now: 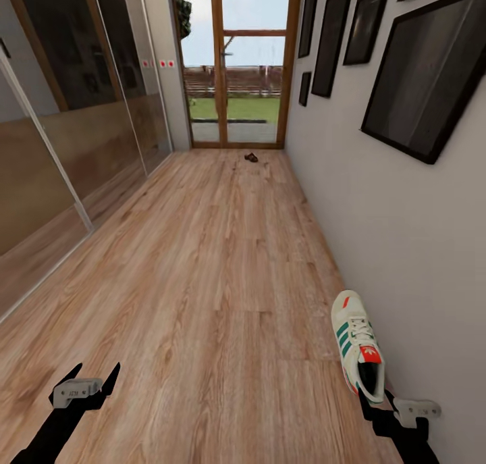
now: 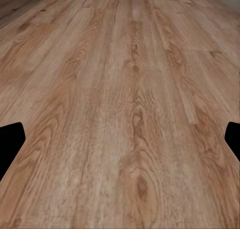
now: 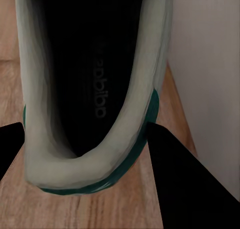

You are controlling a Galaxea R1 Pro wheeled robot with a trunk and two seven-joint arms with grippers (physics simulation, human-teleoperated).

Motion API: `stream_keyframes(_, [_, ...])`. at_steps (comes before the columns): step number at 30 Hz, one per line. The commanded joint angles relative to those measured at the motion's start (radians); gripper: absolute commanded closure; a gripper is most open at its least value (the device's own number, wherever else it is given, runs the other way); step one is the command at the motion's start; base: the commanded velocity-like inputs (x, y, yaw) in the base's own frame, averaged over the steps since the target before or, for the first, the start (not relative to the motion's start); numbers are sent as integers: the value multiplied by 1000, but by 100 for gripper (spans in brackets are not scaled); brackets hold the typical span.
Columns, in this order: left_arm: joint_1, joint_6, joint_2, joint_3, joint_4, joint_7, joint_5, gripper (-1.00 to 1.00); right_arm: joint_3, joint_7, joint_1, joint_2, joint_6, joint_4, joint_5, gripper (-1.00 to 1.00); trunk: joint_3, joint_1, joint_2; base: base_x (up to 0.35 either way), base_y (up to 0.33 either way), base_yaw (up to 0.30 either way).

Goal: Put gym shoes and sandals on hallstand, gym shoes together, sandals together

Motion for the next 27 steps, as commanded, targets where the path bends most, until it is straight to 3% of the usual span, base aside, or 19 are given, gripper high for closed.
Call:
stream_keyframes(1, [0,0,0,0,0,0,0,-100,0,-1,0,0,0,0,-2,100,0,0,0,328,0,0])
stream_keyframes(27, [0,0,0,1,0,0,0,-100,3,-1,4,0,-7,0,-2,100,0,0,0,328,0,0])
